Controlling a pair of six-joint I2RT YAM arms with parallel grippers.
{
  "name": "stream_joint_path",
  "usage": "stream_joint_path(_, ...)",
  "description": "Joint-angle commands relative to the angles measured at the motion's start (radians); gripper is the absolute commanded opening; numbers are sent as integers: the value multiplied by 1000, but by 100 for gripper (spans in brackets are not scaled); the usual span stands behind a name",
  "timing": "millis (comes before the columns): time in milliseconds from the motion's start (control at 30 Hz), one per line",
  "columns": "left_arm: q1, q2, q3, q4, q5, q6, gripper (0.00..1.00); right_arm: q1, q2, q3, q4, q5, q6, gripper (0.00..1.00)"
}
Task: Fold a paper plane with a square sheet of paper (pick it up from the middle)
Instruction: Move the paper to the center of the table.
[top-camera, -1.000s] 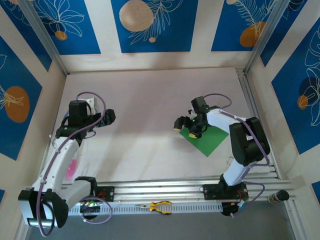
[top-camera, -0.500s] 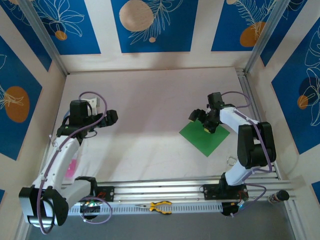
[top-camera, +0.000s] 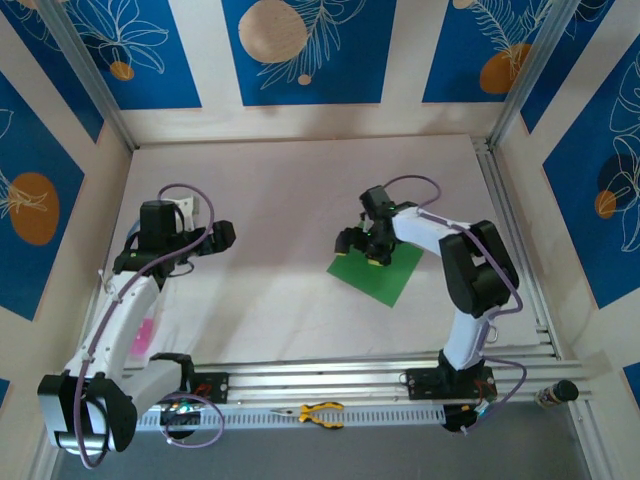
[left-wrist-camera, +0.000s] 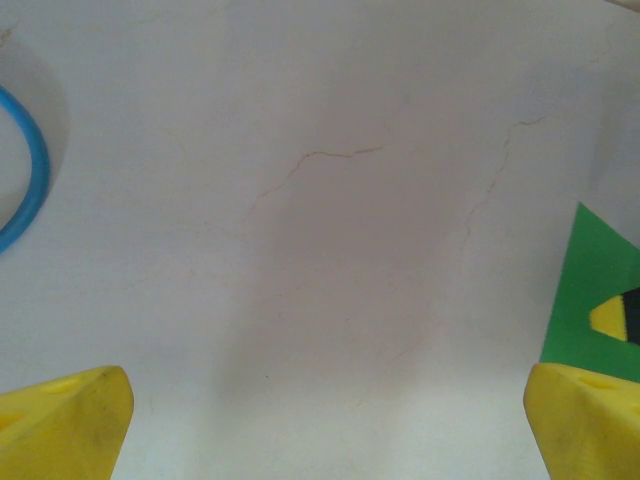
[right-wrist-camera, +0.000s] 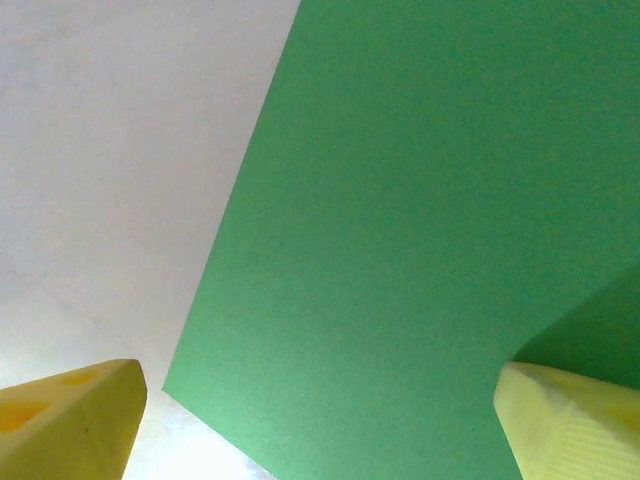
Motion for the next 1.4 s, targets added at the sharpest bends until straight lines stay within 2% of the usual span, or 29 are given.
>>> stream_joint_path(0, 7, -26, -1, -30, -13, 20, 100, 78, 88, 34, -35, -44, -30, 92)
stream_joint_path(333, 7, -43, 5, -40, -5, 2, 100, 227, 193, 167, -22, -119, -85, 92)
stream_joint_path(433, 6, -17, 23, -44, 40, -5, 100, 246, 198, 184, -12, -131, -80, 92)
stream_joint_path(600, 7, 1, 58, -74, 28, -7, 100, 266, 193, 194, 28, -187, -82, 92)
stream_joint_path(800, 7, -9, 45, -45, 61, -26, 100, 300, 208, 206, 35, -272, -165, 91)
stream_joint_path(1033, 6, 2, 51, -37, 106, -34, 100, 341, 247, 275, -27, -265, -253, 91)
stream_joint_path(1100, 5, 11, 56, -34, 162, -29, 100, 343, 223, 276, -11, -288, -260, 91)
stream_joint_path(1200, 5, 28, 54, -38, 160, -57, 99, 341, 145, 258, 60, -348, -240, 92)
stream_joint_path(1367, -15, 61, 45, -31, 161, -113, 94, 298, -38, 129, 182, -123, -88, 95)
